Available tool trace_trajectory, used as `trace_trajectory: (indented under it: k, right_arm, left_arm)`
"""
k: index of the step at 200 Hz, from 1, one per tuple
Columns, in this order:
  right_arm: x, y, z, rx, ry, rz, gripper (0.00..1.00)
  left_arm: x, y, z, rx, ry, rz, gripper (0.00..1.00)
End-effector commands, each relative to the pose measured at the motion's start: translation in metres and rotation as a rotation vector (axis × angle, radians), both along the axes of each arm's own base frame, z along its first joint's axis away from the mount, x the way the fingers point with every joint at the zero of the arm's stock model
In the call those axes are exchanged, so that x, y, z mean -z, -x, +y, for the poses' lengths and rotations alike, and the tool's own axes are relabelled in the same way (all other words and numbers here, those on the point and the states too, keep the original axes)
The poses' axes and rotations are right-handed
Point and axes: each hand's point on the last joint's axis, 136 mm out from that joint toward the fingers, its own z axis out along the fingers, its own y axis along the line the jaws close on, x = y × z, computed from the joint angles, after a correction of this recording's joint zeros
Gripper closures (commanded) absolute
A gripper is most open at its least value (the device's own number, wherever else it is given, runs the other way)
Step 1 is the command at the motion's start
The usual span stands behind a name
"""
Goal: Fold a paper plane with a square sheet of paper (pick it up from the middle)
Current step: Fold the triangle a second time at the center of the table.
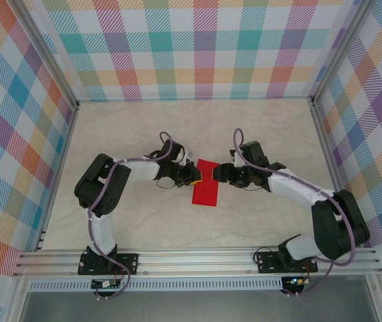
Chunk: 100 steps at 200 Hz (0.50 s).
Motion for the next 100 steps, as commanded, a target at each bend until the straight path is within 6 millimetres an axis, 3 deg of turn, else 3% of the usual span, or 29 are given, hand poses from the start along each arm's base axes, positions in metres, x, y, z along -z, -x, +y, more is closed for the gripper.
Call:
trace_trajectory:
  k: [1, 34, 68, 100]
  right_arm:
    - [0.007, 0.022, -0.001, -0.066, 0.112, -0.064, 0.37]
    - [0.008, 0.044, 0.012, -0.144, 0.307, -0.194, 0.36]
    - [0.018, 0.059, 0.042, -0.238, 0.447, -0.285, 0.36]
    - [0.029, 0.060, 0.064, -0.274, 0.585, -0.349, 0.36]
  left_arm:
    - [-0.011, -0.002, 0.000, -0.007, 0.008, -0.011, 0.91]
    - [-0.009, -0.001, 0.001, -0.011, 0.005, -0.004, 0.92]
    - [-0.009, -0.001, 0.000, -0.010, 0.008, 0.001, 0.93]
    - [-0.009, 0.000, 0.001, 0.001, -0.003, -0.001, 0.93]
